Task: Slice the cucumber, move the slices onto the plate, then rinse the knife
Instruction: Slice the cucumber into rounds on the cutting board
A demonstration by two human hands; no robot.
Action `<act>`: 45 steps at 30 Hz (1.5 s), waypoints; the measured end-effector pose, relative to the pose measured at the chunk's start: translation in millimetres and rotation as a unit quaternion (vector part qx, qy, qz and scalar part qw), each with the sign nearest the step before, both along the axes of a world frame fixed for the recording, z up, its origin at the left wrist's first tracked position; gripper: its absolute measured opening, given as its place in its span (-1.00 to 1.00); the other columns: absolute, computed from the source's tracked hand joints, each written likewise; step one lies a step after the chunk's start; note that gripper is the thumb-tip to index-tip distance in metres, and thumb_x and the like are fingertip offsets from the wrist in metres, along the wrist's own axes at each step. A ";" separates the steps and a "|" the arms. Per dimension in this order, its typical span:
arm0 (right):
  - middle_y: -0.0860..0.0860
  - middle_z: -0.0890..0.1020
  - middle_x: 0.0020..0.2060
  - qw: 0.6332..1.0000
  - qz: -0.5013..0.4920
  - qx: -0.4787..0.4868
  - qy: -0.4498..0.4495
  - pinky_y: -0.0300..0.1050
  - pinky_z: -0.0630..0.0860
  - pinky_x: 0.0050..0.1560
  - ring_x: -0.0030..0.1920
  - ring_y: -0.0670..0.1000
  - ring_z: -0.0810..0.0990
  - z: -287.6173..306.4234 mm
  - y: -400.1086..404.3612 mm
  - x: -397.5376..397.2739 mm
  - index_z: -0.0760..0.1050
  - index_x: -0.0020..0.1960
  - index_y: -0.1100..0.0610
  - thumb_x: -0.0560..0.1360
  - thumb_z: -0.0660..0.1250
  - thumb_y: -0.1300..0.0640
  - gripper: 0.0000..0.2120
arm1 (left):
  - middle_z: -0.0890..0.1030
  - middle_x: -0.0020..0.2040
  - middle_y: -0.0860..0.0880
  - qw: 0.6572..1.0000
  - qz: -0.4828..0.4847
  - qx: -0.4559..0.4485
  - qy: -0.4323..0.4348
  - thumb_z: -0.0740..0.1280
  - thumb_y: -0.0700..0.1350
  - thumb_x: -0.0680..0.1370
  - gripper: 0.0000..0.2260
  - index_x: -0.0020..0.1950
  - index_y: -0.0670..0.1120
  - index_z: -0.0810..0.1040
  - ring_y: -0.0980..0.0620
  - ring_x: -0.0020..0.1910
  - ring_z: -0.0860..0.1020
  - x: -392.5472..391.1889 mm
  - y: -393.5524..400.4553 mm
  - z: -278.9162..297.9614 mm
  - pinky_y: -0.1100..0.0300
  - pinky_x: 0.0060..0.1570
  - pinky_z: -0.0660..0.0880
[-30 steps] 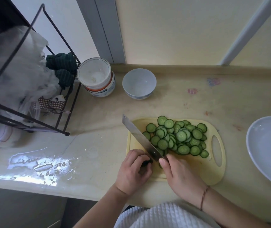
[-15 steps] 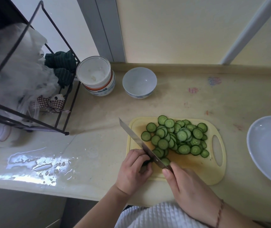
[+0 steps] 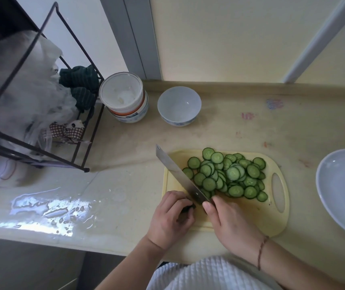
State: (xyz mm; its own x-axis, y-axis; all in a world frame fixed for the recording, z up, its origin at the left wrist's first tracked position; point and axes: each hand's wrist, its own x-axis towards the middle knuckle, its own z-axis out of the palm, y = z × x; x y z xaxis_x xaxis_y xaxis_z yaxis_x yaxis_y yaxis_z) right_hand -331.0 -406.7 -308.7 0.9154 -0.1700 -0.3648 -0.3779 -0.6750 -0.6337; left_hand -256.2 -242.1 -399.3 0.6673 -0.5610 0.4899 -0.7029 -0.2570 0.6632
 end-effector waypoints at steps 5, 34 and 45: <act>-0.06 0.43 -0.44 0.999 0.027 0.005 -0.015 -0.12 0.36 -0.37 -0.44 -0.05 0.42 16.5 3.6 -16.6 0.28 -0.19 -0.04 0.56 -0.11 -0.24 -0.63 | 0.50 -0.03 0.02 1.000 0.006 -0.008 0.001 0.43 -0.29 0.46 -0.84 -0.03 -0.13 0.52 0.01 -0.07 0.54 0.4 -1.1 -0.6 0.32 0.07 0.47; -0.05 0.42 -0.47 0.999 0.023 0.008 -0.021 -0.19 0.29 -0.44 -0.48 -0.06 0.38 11.3 -1.5 -15.0 0.28 -0.22 -0.04 0.52 -0.14 -0.28 -0.59 | 0.51 0.00 0.03 1.000 0.025 -0.008 0.002 0.43 -0.29 0.47 -0.82 0.00 -0.11 0.52 0.02 -0.06 0.53 -5.9 -1.4 3.5 0.28 0.03 0.50; -0.06 0.44 -0.40 0.998 0.054 -0.017 -0.008 -0.13 0.37 -0.34 -0.40 -0.05 0.43 19.9 6.3 -20.8 0.20 -0.20 -0.06 0.52 -0.20 -0.29 -0.62 | 0.56 -0.02 0.00 1.000 0.022 -0.011 0.003 0.47 -0.33 0.45 -0.88 -0.07 -0.19 0.60 0.00 -0.03 0.57 -5.3 0.5 -3.1 0.26 0.09 0.49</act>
